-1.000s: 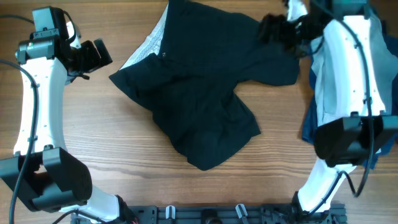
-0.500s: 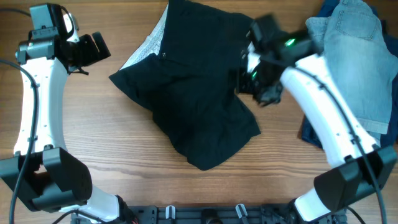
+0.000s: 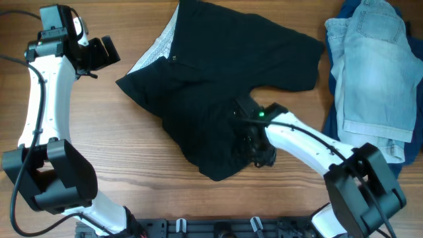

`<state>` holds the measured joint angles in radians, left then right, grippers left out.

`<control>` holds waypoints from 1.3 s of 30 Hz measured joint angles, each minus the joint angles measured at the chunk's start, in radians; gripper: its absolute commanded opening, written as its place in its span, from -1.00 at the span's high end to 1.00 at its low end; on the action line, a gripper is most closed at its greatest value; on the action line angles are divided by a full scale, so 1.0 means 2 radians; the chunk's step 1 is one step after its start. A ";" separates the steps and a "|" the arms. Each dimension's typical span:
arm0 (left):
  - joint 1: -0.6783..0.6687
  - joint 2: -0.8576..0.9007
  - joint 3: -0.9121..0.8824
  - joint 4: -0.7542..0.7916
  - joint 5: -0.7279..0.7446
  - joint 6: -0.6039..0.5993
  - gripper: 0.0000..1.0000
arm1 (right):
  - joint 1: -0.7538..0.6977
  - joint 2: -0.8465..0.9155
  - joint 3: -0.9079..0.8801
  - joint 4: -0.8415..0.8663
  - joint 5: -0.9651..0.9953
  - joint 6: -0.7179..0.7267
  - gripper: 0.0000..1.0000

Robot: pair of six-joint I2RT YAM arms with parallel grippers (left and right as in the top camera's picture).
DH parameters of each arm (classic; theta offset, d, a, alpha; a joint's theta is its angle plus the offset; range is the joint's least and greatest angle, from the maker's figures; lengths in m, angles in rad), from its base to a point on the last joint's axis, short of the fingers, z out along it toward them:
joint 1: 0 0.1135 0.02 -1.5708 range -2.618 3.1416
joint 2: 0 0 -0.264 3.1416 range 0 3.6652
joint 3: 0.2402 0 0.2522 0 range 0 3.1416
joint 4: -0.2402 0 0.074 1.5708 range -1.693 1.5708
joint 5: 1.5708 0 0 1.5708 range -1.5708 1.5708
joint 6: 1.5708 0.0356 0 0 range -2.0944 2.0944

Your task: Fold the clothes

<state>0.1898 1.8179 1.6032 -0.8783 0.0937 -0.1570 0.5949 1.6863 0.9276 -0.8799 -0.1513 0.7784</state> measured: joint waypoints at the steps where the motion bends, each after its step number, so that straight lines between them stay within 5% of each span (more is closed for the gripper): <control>1: 0.000 0.000 0.000 -0.003 0.000 0.000 -0.99 | 0.000 0.000 -0.016 0.021 0.002 0.004 -0.14; 4: 0.000 0.000 0.000 -0.008 0.000 0.002 -1.00 | 0.000 -0.006 -0.031 0.063 0.012 0.009 0.07; 10: 0.000 0.000 0.000 -0.017 0.000 0.002 -0.99 | 0.000 -0.007 -0.033 0.105 0.051 0.015 0.91; 18: 0.000 0.000 0.000 -0.017 0.000 0.002 -0.99 | -0.062 -0.009 -0.032 0.069 0.059 0.002 0.92; 26: 0.000 0.000 0.000 -0.026 0.000 0.002 -1.00 | -0.289 -0.009 -0.014 0.149 -0.034 -0.232 0.91; 27: 0.000 0.000 0.000 -0.030 0.000 0.002 -1.00 | -0.301 -0.009 -0.002 0.142 -0.044 -0.249 0.78; 29: 0.000 0.000 0.000 -0.034 0.000 0.002 -1.00 | -0.312 -0.009 0.022 0.117 -0.061 -0.279 -0.01; 30: 0.000 0.000 0.000 -0.037 0.000 0.002 -0.99 | -0.317 -0.009 0.042 0.094 -0.077 -0.298 -0.14; 36: 0.000 0.009 0.000 -0.048 0.000 0.029 -0.99 | -0.319 -0.015 0.156 -0.038 -0.130 -0.345 -0.62; 39: 0.000 0.046 0.000 -0.049 0.005 0.037 -0.99 | -0.319 -0.033 0.177 -0.056 -0.134 -0.354 -0.64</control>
<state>0.1898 1.9091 1.6032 -0.9771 0.1032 -0.0830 -0.0429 1.6196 1.2808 -0.9913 -0.4198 0.0708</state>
